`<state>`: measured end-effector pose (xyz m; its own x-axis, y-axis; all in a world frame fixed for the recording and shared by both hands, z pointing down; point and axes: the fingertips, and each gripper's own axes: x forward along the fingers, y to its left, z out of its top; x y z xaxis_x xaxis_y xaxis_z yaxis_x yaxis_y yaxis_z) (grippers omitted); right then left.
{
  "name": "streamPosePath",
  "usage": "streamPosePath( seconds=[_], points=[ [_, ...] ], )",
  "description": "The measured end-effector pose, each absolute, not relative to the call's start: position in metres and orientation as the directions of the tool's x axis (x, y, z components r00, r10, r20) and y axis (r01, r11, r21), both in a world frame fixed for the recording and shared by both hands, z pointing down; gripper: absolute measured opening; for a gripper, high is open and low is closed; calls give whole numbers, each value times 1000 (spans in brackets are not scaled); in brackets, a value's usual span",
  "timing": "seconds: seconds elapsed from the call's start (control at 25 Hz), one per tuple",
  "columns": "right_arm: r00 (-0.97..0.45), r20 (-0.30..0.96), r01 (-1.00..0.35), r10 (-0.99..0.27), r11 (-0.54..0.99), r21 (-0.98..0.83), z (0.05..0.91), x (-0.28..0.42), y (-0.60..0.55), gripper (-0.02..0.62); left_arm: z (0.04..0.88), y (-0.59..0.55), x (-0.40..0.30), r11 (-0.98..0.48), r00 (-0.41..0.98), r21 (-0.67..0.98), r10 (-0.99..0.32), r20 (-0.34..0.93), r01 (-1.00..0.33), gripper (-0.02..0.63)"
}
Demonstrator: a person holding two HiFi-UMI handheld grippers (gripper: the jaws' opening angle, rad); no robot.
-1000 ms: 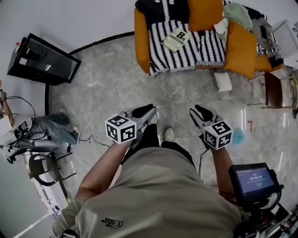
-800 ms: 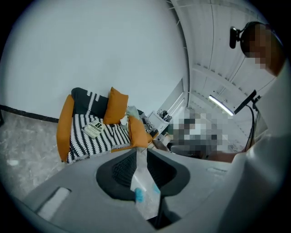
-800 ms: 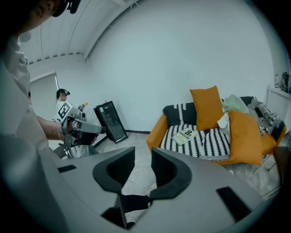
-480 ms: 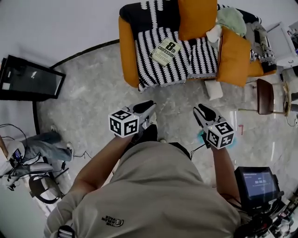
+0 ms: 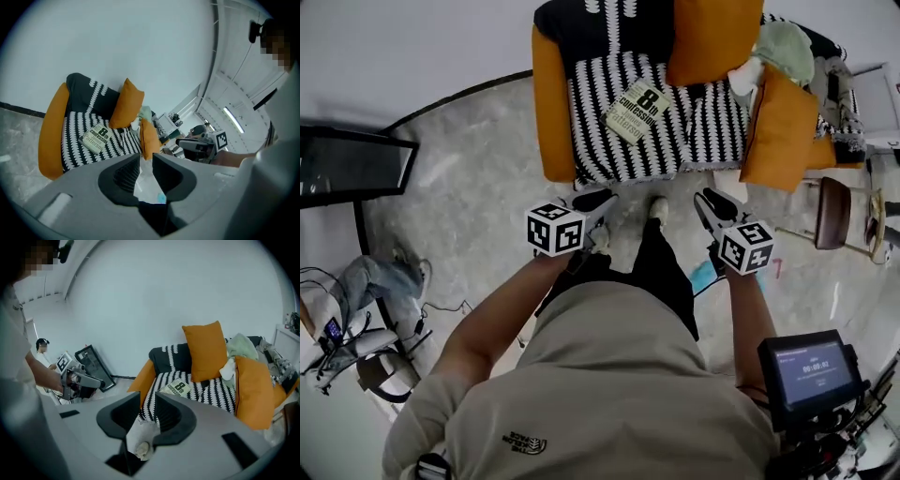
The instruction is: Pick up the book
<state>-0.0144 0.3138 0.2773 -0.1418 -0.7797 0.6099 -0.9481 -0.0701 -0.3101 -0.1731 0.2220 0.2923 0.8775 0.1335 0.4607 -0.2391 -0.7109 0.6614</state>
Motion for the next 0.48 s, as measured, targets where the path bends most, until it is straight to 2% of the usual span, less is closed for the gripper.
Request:
streamPosePath(
  seconds=[0.2,0.48],
  points=[
    [-245,656,-938,-714,4,-346,324,45,247,106,334,183,-134,-630,852,690,85,517,-357,85],
    [-391,692,-911,-606,149,-384,387,89,178,106,389,163,-110,-480,820,716,-13,573,-507,97]
  ],
)
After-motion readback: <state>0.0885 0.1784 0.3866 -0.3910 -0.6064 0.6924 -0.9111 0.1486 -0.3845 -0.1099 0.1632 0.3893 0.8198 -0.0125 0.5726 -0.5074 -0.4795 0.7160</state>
